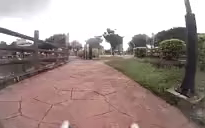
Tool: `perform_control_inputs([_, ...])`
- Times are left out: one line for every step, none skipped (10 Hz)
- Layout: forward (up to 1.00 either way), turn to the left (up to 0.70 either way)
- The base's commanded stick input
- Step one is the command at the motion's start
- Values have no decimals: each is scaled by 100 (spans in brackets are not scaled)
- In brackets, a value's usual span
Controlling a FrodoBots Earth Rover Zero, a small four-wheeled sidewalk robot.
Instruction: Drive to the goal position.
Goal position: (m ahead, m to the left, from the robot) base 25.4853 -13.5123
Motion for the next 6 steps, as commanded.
perform_control_inputs([70, 0])
perform_control_inputs([70, 0])
perform_control_inputs([70, 0])
perform_control_inputs([70, 0])
perform_control_inputs([70, 0])
perform_control_inputs([70, 0])
